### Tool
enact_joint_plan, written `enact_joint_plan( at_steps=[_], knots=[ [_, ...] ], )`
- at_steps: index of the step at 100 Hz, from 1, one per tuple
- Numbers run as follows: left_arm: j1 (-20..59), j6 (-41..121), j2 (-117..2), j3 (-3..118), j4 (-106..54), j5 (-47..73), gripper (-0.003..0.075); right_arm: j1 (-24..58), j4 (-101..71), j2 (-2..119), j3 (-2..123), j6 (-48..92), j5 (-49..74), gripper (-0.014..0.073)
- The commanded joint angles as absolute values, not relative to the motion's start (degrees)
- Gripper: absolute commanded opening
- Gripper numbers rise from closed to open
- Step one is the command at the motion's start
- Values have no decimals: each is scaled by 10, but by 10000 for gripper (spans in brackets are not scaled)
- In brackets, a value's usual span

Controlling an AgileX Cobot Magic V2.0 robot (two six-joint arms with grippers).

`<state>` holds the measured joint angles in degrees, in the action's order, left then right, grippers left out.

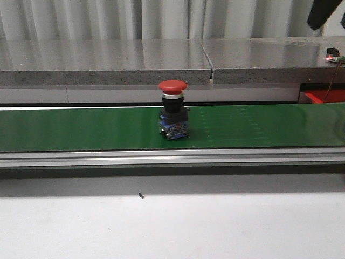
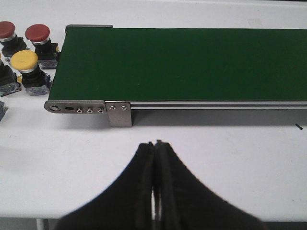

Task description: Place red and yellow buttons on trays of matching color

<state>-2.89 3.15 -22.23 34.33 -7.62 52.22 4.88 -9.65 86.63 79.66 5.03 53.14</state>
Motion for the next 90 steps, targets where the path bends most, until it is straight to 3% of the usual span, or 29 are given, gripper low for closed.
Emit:
enact_joint_plan(
  at_steps=[1,37,90],
  knots=[
    [-24,31,-226,358,-85,488,-20,79,-99,841,809,65,528,436],
    [-24,31,-226,358,-85,488,-20,180,-99,848,809,146,568,436],
    [-24,31,-226,358,-85,488,-20,197,-117,923,809,231,561,436]
  ],
)
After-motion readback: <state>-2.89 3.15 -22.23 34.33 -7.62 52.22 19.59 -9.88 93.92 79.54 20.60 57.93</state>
